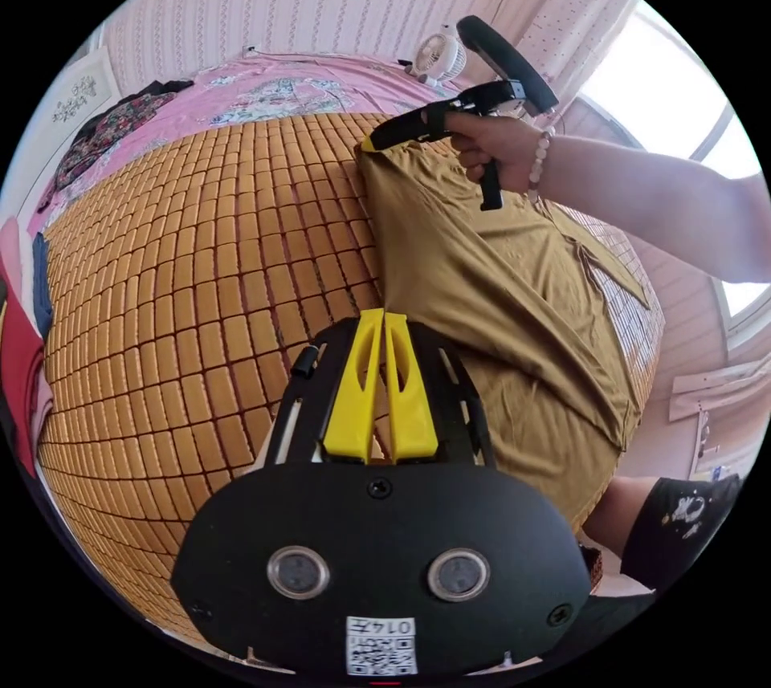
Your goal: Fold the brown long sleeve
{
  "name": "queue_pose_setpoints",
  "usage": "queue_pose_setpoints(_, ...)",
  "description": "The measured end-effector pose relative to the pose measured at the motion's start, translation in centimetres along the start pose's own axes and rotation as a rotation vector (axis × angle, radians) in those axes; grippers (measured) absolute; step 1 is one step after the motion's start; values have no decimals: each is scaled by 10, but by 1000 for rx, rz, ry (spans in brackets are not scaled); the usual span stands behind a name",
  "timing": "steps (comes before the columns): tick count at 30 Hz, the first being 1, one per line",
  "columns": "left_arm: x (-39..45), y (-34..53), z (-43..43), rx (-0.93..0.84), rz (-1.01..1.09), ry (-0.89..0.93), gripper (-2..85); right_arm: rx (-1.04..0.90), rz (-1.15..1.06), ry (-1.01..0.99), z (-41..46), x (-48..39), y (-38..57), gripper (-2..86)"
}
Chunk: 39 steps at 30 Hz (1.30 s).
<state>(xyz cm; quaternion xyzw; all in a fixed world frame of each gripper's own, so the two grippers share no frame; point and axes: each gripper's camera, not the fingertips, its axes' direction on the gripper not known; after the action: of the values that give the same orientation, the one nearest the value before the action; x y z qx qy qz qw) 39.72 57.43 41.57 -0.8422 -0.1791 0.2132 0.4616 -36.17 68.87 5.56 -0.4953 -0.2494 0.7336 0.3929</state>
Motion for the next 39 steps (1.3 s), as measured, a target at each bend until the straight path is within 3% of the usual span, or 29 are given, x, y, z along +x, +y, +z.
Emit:
queue_pose_setpoints(4,-21,-4,11,-73,-99,4,-4,-29,71,-31,9,7,-8,28)
queue_pose_setpoints(10,-25,-6,-27,0,-158,-24,41,196,33,-11,-105,-2,63,57)
queue_pose_setpoints(15,39,-2,-45,-41,26,98,43,9,145,145,-166,-14,216,56)
queue_pose_setpoints(17,95,4,-31,-120,126,289,44,-132,261,181,-184,-25,291,57)
queue_pose_setpoints(22,222,24,5,-307,342,478,53,-253,504,105,-202,-44,385,61)
queue_pose_setpoints(26,282,30,26,-381,473,464,56,-248,550,77,-195,-48,401,52)
queue_pose_setpoints(39,311,23,46,-517,553,417,51,-111,605,135,-253,-49,402,2)
